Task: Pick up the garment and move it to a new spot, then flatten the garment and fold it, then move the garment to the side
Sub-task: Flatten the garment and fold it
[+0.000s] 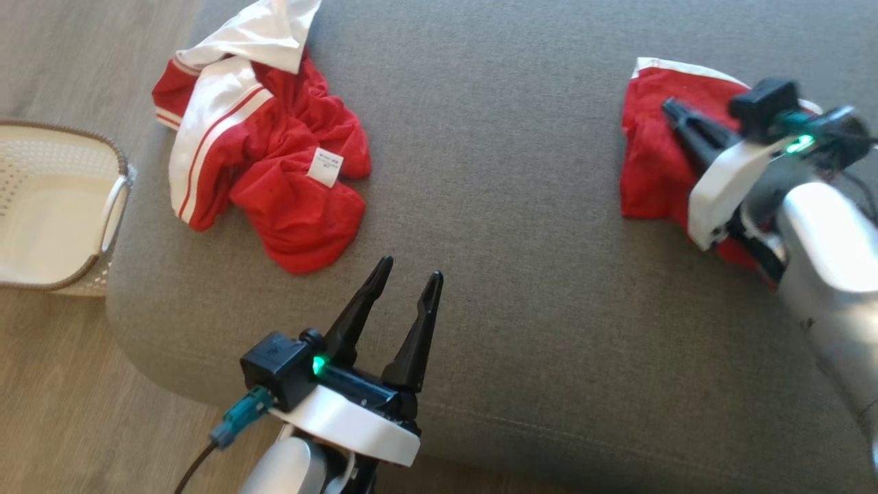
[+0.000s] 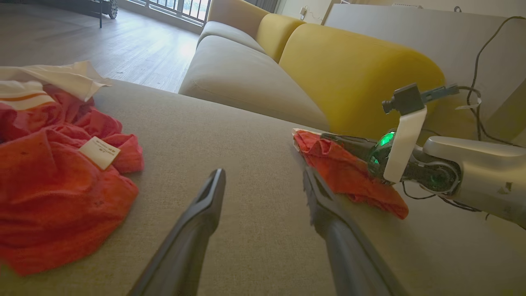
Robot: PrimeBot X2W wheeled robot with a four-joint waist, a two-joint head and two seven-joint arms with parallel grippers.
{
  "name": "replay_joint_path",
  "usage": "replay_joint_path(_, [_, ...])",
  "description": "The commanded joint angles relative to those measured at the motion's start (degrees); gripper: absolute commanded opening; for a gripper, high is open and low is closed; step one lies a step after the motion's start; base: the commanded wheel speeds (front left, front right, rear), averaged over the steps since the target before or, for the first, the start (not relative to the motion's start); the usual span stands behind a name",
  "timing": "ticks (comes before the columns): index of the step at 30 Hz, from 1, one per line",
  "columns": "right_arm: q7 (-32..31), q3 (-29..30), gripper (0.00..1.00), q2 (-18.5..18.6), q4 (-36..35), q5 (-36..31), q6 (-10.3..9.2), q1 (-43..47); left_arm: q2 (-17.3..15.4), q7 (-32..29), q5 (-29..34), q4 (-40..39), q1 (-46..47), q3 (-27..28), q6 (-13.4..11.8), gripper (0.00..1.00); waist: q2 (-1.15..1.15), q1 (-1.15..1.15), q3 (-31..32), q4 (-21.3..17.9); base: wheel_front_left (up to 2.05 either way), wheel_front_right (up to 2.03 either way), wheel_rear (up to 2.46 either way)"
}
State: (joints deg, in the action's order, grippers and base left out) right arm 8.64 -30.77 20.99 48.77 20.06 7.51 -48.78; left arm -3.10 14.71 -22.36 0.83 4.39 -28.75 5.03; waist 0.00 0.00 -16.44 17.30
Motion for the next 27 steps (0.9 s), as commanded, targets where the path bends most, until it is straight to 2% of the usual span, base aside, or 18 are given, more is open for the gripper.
replay_joint_path(1, [-0.38,-2.06,0.0,0.4,-1.07,1.63,-0.02,-0.05,0.23,0.29,-0.42,-1.6,1.65,1.73,-0.33,1.0,0.0,0.0,-0.19,0.39,0.0,0.0,0.0])
replay_joint_path(6, [-1.12,-8.72,0.0,-0.61,-1.55,7.65,-0.02,2.64,0.23,0.29,-0.47,-1.61,1.36,2.23,-0.73,1.0,0.0,0.0,0.26,-0.27,0.0,0.0,0.0])
replay_joint_path(12, [0.85,-16.06,0.0,-3.81,-5.17,14.59,-0.02,7.74,0.23,0.29,0.47,-1.48,1.14,3.06,-0.64,1.0,0.0,0.0,2.11,-3.39,0.0,0.0,0.0])
replay_joint_path(13, [1.82,-16.75,0.14,-4.17,-6.07,15.36,-0.02,8.34,0.23,0.29,0.58,-1.33,1.05,3.15,-0.59,1.0,0.0,0.0,2.6,-3.89,0.0,0.0,0.0])
replay_joint_path(14, [2.91,-17.33,0.23,-4.45,-7.05,15.89,-0.02,8.86,0.23,0.29,0.7,-1.2,0.92,3.28,-0.58,1.0,0.0,0.0,3.09,-4.4,0.0,0.0,0.0])
replay_joint_path(16, [4.66,-17.57,0.25,-5.02,-8.76,16.78,-0.02,9.84,0.23,0.29,0.88,-1.01,0.53,3.81,-0.74,1.0,0.0,0.0,4.23,-5.63,0.0,0.0,0.0])
replay_joint_path(17, [5.32,-16.94,0.33,-5.31,-9.34,16.88,-0.02,10.28,0.23,0.29,1.01,-0.86,0.22,4.19,-0.92,1.0,0.0,0.0,4.98,-6.33,0.0,0.0,0.0])
replay_joint_path(18, [5.77,-16.08,0.59,-5.61,-9.88,16.75,-0.02,10.82,0.23,0.29,1.28,-0.69,-0.13,4.6,-1.19,1.0,0.0,0.0,5.76,-6.98,0.0,0.0,0.0])
replay_joint_path(19, [6.04,-14.91,0.98,-5.86,-10.33,16.53,-0.02,11.47,0.23,0.29,1.75,-0.37,-0.57,5.22,-1.84,1.0,0.0,0.0,6.5,-7.57,0.0,0.0,0.0])
replay_joint_path(22, [6.27,-11.63,1.0,-6.39,-11.25,15.55,-0.02,12.95,0.23,0.29,2.5,0.3,-1.55,6.72,-3.31,1.0,0.0,0.0,8.23,-8.9,0.0,0.0,0.0])
replay_joint_path(27, [6.33,2.54,1.0,-7.59,-18.53,7.7,-0.02,19.81,0.23,0.29,3.96,0.58,-3.38,11.42,-6.87,1.0,0.0,0.0,11.67,-11.39,0.0,0.0,0.0])
